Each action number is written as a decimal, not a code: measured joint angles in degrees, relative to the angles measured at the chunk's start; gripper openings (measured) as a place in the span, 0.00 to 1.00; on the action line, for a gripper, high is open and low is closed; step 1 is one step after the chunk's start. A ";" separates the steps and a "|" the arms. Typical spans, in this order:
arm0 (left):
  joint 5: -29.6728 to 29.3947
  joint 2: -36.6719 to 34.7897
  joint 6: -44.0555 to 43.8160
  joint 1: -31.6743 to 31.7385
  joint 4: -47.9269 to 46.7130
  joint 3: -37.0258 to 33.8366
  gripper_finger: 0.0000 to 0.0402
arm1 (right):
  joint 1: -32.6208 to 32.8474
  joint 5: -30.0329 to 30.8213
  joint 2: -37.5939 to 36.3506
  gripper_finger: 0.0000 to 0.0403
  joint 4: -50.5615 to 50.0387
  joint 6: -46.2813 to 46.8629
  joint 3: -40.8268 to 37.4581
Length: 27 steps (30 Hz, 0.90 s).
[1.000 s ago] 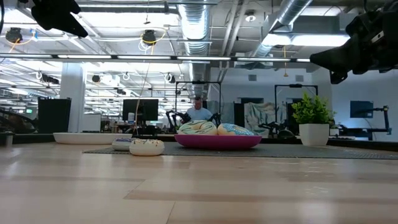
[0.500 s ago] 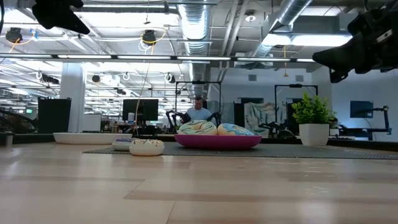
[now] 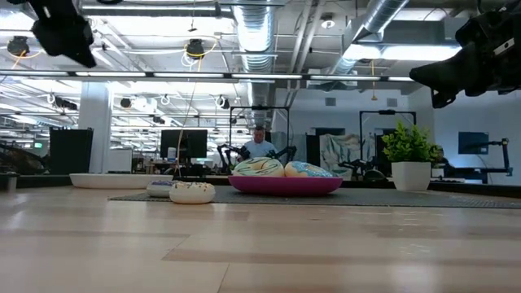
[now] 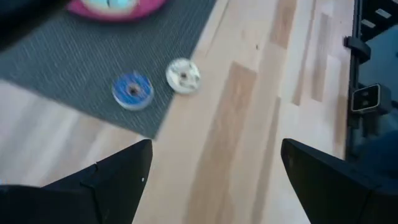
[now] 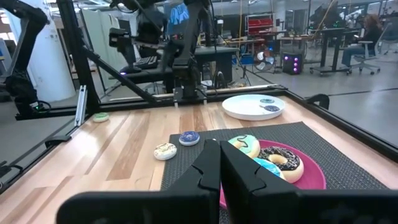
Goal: Pick & Place donuts
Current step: Put the small green donut on the white plate
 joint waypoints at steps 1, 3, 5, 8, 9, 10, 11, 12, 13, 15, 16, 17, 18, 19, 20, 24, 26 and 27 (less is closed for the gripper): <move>0.74 0.70 -2.43 0.12 0.15 0.00 0.87 | 0.00 0.01 0.00 0.00 0.01 0.00 0.00; 1.18 1.96 -7.88 0.21 0.15 0.00 0.87 | 0.00 -0.01 0.00 0.00 0.02 0.00 0.00; 1.14 3.26 -10.93 0.21 0.24 -0.01 0.87 | 0.00 0.03 0.00 0.00 0.04 0.00 0.00; 0.09 5.34 -13.36 0.23 1.88 -0.01 0.87 | 0.00 0.01 0.00 0.00 0.07 0.00 -0.02; -0.74 6.00 -14.40 0.23 2.92 -0.01 0.87 | 0.00 0.03 0.00 0.00 0.07 0.00 -0.02; -1.17 6.63 -15.44 0.22 3.71 -0.02 0.87 | 0.00 0.03 0.00 0.00 0.07 0.00 -0.02; -1.39 7.20 -15.87 0.26 4.27 -0.02 0.87 | 0.00 0.03 0.00 0.00 0.07 0.00 -0.02; -1.51 7.74 -15.88 0.29 4.67 -0.01 0.87 | 0.00 0.01 0.00 0.00 0.07 0.00 -0.02; -1.93 8.36 -15.70 0.30 4.96 -0.02 0.87 | 0.00 0.01 0.00 0.00 0.09 0.00 -0.02; -3.07 9.55 -15.51 0.30 5.00 -0.02 0.87 | 0.00 0.01 0.00 0.00 0.09 0.00 -0.02; -3.50 10.11 -15.87 0.30 5.35 -0.02 0.87 | 0.00 0.01 0.00 0.00 0.09 0.00 -0.02; -3.69 10.68 -16.54 0.27 5.87 -0.02 0.87 | 0.00 0.01 0.00 0.00 0.09 0.00 -0.02; -3.71 11.19 -17.48 0.27 6.35 -0.01 0.87 | 0.00 0.01 0.00 0.00 0.09 0.00 -0.02; -3.66 11.66 -18.46 0.27 6.44 -0.02 0.87 | 0.00 0.01 0.00 0.00 0.09 0.00 -0.02; -3.63 12.15 -19.36 0.31 6.56 -0.02 0.87 | 0.00 0.01 0.00 0.00 0.09 0.00 -0.02; -2.16 14.64 -32.03 0.78 7.49 0.00 0.87 | 0.00 0.01 0.00 0.00 0.11 0.00 -0.02; 0.97 16.37 -37.32 1.14 6.48 0.00 0.87 | 0.00 0.01 0.00 0.00 0.11 0.00 -0.02; 3.67 17.21 -40.30 1.17 6.10 -0.02 0.87 | 0.00 0.01 0.00 0.00 0.11 0.00 -0.02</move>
